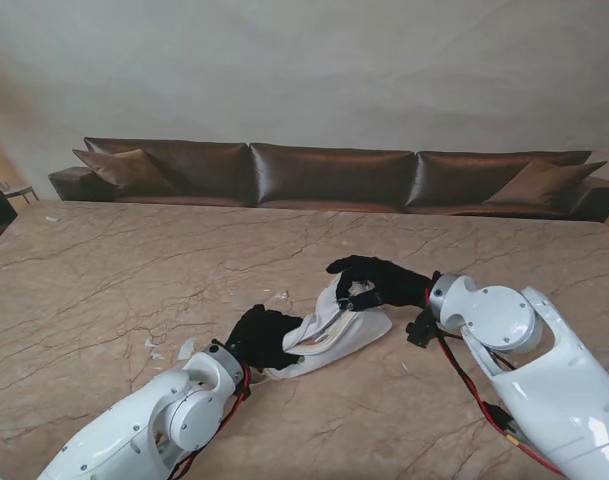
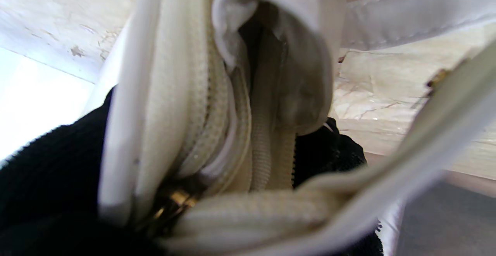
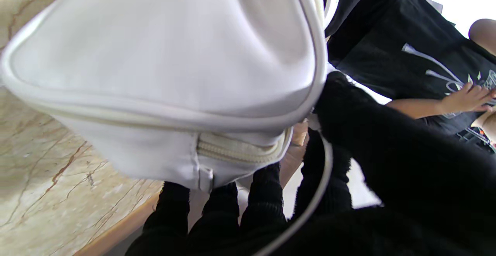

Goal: Pack the cosmetics bag

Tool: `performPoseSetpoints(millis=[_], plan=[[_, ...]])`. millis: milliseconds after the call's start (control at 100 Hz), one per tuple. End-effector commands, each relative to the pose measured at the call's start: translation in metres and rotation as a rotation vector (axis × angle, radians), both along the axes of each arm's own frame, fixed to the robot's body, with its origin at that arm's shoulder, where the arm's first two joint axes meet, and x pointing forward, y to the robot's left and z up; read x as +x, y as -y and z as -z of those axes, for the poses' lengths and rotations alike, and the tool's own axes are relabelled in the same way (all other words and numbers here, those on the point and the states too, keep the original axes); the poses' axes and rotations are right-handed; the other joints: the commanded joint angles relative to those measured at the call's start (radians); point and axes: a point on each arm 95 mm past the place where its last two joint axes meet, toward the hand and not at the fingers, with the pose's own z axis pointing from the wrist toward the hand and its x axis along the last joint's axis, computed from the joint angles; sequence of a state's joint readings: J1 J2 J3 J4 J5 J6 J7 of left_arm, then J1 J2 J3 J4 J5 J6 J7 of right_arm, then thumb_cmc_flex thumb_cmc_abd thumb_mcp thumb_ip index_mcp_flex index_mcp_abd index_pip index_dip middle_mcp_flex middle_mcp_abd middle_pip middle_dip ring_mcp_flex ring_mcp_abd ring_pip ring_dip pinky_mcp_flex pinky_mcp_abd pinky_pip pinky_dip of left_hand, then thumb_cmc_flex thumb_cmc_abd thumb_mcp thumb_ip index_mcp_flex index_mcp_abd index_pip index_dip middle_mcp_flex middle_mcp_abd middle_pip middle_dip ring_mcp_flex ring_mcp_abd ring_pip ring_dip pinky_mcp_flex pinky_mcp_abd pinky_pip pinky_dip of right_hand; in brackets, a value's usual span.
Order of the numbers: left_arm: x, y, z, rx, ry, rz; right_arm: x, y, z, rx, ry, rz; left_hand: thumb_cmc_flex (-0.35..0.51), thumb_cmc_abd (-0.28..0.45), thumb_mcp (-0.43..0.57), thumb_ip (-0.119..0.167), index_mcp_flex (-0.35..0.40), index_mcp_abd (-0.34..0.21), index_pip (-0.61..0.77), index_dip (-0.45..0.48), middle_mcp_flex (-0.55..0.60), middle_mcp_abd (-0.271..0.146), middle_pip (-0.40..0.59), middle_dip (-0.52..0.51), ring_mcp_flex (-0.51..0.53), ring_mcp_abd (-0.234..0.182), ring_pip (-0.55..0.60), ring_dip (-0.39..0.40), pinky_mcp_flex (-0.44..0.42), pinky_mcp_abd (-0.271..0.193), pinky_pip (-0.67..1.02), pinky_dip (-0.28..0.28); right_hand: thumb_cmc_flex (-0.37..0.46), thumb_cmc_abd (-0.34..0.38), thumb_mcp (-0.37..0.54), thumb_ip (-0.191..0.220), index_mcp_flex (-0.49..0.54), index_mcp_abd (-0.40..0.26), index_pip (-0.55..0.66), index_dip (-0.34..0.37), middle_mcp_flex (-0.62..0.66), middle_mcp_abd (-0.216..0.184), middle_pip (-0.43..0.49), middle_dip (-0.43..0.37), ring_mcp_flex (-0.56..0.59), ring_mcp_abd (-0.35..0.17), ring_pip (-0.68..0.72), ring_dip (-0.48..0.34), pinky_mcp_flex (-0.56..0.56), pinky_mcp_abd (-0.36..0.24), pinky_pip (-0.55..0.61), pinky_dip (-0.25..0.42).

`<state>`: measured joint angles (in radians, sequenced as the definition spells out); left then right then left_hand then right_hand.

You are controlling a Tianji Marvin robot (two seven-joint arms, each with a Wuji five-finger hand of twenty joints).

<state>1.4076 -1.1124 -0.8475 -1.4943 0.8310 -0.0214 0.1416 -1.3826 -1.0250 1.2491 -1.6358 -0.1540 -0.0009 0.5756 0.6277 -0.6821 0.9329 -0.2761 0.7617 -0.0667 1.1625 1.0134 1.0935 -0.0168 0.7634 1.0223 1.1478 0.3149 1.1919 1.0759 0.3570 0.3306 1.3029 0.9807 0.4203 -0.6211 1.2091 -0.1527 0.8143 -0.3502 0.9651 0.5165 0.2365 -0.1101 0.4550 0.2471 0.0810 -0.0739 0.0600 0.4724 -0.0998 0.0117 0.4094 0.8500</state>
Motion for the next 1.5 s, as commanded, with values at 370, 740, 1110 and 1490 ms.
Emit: performPoseSetpoints(millis=[370, 740, 1110, 1490], plan=[[-0.001, -0.034, 0.017, -0.015, -0.037, -0.120, -0.011, 0.024, -0.008, 0.027, 0.018, 0.084, 0.287, 0.169, 0.227, 0.128, 0.160, -0.269, 0.068, 0.018, 0.135, -0.107, 0.142, 0.035, 0.002, -0.140, 0.024, 0.027, -0.016, -0.011, 0.034, 0.005, -0.183, 0.089, -0.251, 0.091, -0.187, 0.132, -0.258, 0.146, 0.017, 0.095, -0.038, 0.000, -0.004, 0.014, 0.049, 0.096, -0.025, 0.006, 0.054, 0.139], [0.000, -0.041, 0.016, -0.024, -0.029, -0.146, -0.023, 0.052, -0.006, 0.019, 0.034, 0.191, 0.289, 0.168, 0.226, 0.125, 0.159, -0.269, 0.067, 0.020, 0.135, -0.108, 0.139, 0.036, 0.001, -0.139, 0.017, 0.027, -0.017, -0.011, 0.031, 0.007, -0.145, 0.066, -0.566, 0.090, -0.597, 0.379, -0.690, -0.114, -0.055, 0.108, -0.069, -0.013, 0.015, 0.041, 0.150, 0.077, -0.028, 0.021, 0.091, 0.229], [0.001, -0.044, 0.013, -0.021, -0.029, -0.150, -0.018, 0.057, 0.013, -0.074, 0.037, 0.161, 0.288, 0.167, 0.225, 0.126, 0.156, -0.266, 0.066, 0.020, 0.135, -0.109, 0.137, 0.036, 0.000, -0.138, 0.015, 0.029, -0.018, -0.012, 0.030, 0.008, -0.063, 0.019, -0.647, 0.046, -0.635, 0.539, -1.059, -0.564, -0.096, 0.201, -0.444, -0.169, 0.011, 0.089, 0.068, -0.102, 0.056, 0.027, 0.079, -0.010], [0.002, -0.041, 0.010, -0.024, -0.029, -0.137, 0.001, 0.020, 0.042, -0.078, 0.117, 0.098, 0.286, 0.163, 0.229, 0.126, 0.155, -0.265, 0.068, 0.018, 0.135, -0.111, 0.137, 0.036, 0.002, -0.137, 0.012, 0.028, -0.019, -0.014, 0.029, 0.010, -0.168, 0.031, -0.622, 0.006, -0.634, 0.573, -1.059, -0.564, -0.120, 0.253, -0.509, -0.260, -0.018, 0.108, -0.076, -0.273, 0.020, 0.002, 0.041, -0.104]])
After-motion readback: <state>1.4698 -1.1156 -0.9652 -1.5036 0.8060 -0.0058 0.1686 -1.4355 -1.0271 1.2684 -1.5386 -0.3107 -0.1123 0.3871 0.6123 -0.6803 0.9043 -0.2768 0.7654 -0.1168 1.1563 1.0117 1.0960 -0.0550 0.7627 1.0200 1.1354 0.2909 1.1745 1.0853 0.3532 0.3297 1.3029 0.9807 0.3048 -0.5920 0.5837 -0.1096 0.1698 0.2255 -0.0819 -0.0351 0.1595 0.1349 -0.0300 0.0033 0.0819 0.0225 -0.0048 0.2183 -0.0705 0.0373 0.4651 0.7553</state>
